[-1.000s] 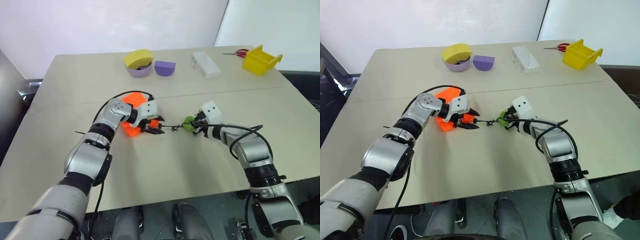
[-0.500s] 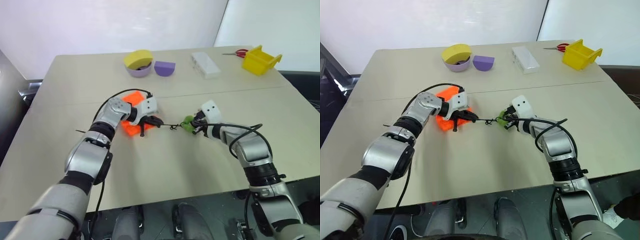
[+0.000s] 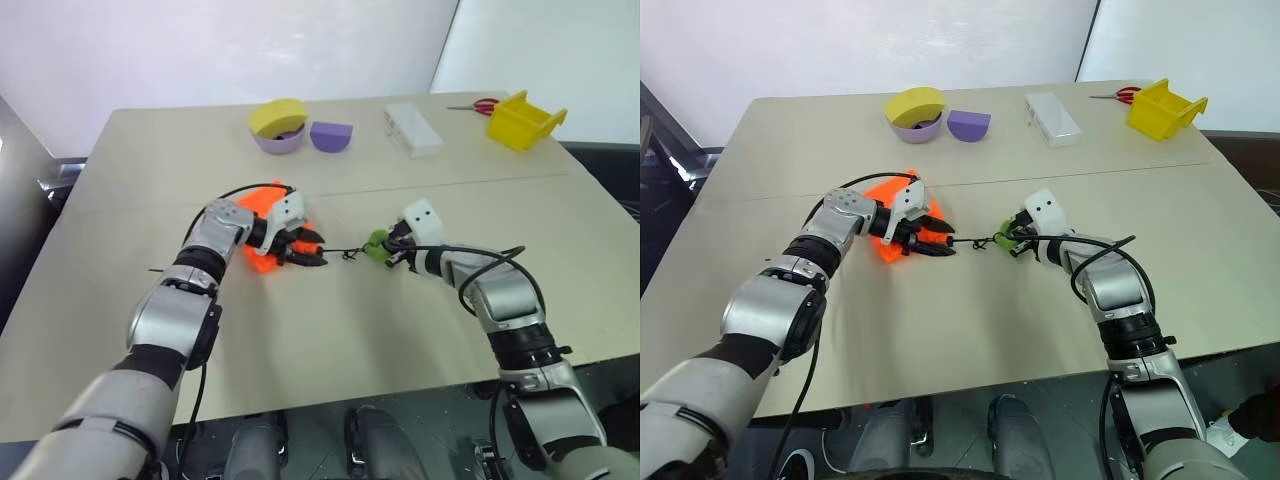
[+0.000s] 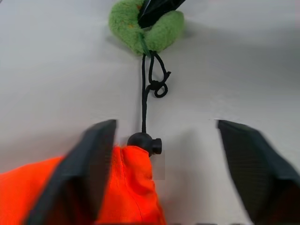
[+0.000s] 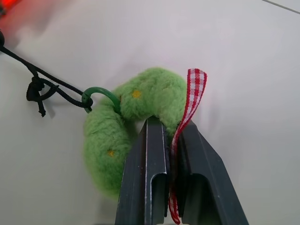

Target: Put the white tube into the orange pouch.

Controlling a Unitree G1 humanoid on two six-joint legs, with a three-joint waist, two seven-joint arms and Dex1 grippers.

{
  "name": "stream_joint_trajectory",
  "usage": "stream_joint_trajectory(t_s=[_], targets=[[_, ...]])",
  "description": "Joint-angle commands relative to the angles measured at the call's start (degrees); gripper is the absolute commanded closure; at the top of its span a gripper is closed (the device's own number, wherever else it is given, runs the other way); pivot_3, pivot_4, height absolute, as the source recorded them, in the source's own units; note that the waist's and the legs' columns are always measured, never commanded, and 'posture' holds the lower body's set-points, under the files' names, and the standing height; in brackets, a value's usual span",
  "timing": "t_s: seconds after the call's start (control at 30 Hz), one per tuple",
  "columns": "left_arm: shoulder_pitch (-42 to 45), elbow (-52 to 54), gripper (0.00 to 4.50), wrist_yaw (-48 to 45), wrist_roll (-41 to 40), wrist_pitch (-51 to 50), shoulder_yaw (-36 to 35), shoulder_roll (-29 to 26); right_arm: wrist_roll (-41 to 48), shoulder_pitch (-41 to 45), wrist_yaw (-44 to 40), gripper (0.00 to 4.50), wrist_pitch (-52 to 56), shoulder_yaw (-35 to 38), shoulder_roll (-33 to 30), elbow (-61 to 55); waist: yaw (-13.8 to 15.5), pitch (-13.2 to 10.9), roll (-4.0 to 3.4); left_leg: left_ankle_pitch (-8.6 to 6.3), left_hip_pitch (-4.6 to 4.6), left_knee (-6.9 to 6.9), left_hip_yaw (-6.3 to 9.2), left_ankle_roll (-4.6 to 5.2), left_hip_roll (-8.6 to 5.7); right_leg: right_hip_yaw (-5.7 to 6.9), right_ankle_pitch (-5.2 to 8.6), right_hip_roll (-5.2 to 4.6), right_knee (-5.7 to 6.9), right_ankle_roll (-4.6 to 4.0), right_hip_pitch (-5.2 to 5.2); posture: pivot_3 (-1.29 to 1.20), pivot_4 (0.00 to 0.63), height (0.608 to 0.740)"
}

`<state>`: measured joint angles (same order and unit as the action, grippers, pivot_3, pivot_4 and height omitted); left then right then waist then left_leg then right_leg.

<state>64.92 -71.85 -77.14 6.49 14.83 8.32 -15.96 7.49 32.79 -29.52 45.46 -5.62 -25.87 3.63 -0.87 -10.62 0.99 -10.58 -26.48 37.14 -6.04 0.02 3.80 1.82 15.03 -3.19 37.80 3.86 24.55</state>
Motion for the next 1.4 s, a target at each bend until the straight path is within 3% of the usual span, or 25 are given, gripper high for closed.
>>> stream_joint_trajectory(t_s=[0.03, 0.27, 0.37, 0.53, 0.57, 0.9, 1.4], targets=[[0.07, 0.34, 0.76, 5.45, 3.15, 5.0, 1.75, -0.8, -0.26, 1.73, -0.01, 4.5, -0.84, 0.21, 0.08, -0.88, 0.02, 0.0, 0.0, 0.0, 0.0, 0.0, 0.0, 0.0, 0.0, 0.0, 0.0, 0.0, 0.0, 0.0, 0.0, 0.0, 0.15, 0.74], [0.4, -0.99, 0.76, 6.76, 5.32, 3.8, 3.43, -0.25, -0.24, 1.39, 0.3, 4.5, -0.48, 0.06, 0.57, -1.46, 0.03, 0.0, 0.0, 0.0, 0.02, 0.01, -0.01, 0.0, 0.0, -0.01, 0.0, 0.0, 0.03, 0.0, 0.0, 0.0, 0.15, 0.74], [0.69, -1.25, 1.62, 6.57, 6.1, 2.43, 3.88, -0.56, -0.19, 1.45, 0.31, 4.5, -0.35, 0.23, 0.54, -1.54, 0.02, 0.0, 0.0, 0.0, 0.02, 0.02, -0.02, 0.0, 0.0, -0.01, 0.0, 0.0, 0.05, 0.0, -0.01, 0.0, 0.15, 0.74], [0.52, -1.31, 4.2, 6.45, 6.37, 0.51, 3.96, -0.81, -0.25, 1.56, 0.41, 4.5, -0.47, 0.36, 0.47, -1.42, -0.04, 0.0, 0.0, 0.0, 0.04, 0.04, -0.01, 0.0, 0.0, -0.01, 0.0, -0.01, 0.09, -0.01, -0.01, 0.0, 0.15, 0.74], [0.41, -1.28, 4.41, 6.3, 6.21, 0.17, 3.81, -0.73, -0.24, 1.65, 0.39, 4.5, -0.46, 0.35, 0.49, -1.39, -0.06, 0.0, 0.0, 0.0, 0.04, 0.04, -0.01, 0.0, 0.0, -0.01, 0.0, -0.01, 0.09, -0.01, -0.01, 0.0, 0.15, 0.74], [-0.48, -0.27, 4.4, 4.09, 4.89, 1.2, 2.84, -0.53, -0.52, 1.63, -0.23, 4.5, -1.64, 1.59, -1.42, 0.17, -0.04, 0.0, 0.0, 0.0, 0.04, 0.04, -0.01, 0.0, 0.0, -0.01, 0.0, -0.01, 0.1, -0.01, -0.01, 0.0, 0.15, 0.74], [-3.78, 2.53, 4.4, 1.48, 3.96, 4.74, 2.6, -3.39, -3.51, -1.35, -0.2, 4.5, -10.63, 7.25, -17.08, 11.87, -0.02, 0.0, 0.0, 0.0, 0.04, 0.02, -0.03, 0.0, -0.03, -0.05, 0.01, -0.03, 0.07, 0.0, 0.0, 0.0, 0.15, 0.74]])
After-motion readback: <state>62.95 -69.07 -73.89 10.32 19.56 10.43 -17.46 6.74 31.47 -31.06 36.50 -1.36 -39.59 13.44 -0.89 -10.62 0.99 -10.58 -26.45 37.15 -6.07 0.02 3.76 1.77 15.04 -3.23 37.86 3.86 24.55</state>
